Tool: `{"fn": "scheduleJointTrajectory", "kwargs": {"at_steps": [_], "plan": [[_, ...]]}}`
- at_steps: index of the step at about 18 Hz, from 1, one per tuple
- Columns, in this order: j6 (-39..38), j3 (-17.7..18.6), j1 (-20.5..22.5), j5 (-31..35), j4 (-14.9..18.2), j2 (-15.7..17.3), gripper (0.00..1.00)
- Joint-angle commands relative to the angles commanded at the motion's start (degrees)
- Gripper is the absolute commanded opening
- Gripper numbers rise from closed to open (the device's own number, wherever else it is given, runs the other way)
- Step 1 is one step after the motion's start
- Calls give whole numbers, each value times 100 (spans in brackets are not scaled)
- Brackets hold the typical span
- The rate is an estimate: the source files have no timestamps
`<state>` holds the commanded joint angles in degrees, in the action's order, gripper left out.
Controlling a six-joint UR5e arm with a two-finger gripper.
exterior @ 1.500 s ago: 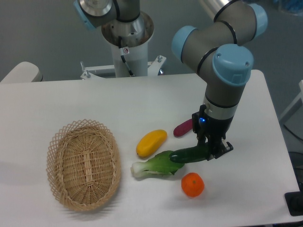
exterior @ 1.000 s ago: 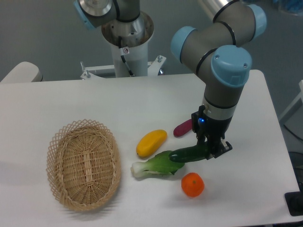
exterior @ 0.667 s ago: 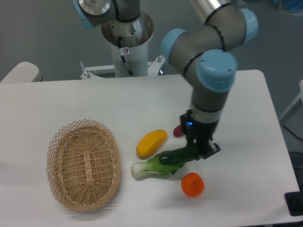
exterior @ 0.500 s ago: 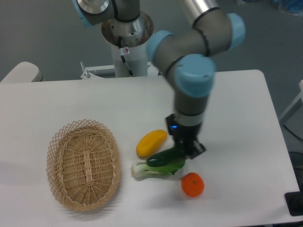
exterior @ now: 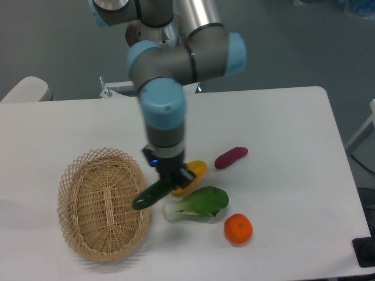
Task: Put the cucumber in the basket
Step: 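Lift the cucumber and carry it over the wicker basket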
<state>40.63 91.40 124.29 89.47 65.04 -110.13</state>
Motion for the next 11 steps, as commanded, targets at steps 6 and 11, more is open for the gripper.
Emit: {"fn": "scheduleJointTrajectory", "kwargs": {"at_steps": [6, 11], "plan": [[-1249, 141, -607, 9, -351, -333, 31], [-1515, 132, -1003, 439, -527, -659, 33]]}}
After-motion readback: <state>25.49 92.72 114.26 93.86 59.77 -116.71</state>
